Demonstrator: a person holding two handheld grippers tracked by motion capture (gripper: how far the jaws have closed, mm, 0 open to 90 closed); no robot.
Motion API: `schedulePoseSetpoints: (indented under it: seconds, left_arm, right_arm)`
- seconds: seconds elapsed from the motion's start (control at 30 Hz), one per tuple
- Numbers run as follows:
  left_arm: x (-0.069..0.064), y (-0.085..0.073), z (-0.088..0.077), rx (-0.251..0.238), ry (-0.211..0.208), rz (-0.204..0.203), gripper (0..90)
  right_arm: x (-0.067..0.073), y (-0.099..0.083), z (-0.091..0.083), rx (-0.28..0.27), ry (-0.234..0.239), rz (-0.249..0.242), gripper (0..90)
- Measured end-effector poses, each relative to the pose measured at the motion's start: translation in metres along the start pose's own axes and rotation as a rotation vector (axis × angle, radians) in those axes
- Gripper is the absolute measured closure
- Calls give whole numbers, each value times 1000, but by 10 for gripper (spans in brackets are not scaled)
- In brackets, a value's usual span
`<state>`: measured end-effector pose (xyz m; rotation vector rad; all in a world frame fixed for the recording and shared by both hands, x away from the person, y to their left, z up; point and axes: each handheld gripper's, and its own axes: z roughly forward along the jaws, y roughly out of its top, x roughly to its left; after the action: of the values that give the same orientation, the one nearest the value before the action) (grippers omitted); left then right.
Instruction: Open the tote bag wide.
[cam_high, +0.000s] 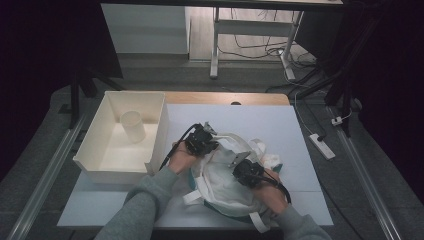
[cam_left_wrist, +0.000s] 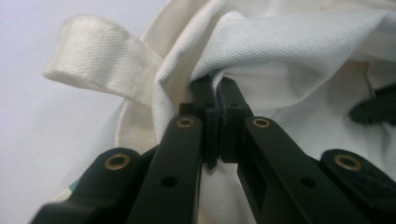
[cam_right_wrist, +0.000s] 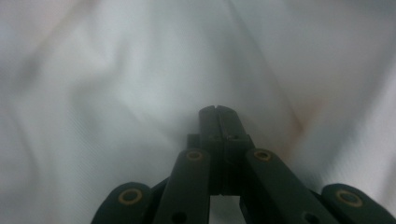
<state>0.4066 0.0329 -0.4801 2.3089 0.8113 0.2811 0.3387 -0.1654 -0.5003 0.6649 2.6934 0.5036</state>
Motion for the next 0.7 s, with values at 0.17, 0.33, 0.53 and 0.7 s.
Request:
schedulePoseSetpoints:
  seconds: [0.17,0.33,0.53,0.7]
  left_arm:
    - [2,-1,-1,-3,-11,-7,883]
    - [4,-3,-2,-11,-17,-13,884]
    - [3,-2,-1,-17,-14,-7,883]
    - [2,-1,0,-31,-19,-8,884]
  right_arm:
    - [-1,-9,-4,12,-5,-7,900]
    - [-2,-16,-6,17,-6,-9,900]
    - [-20,-21,-7,26,-50,14,900]
    - [-34,-25,-10,33,-91,7,900]
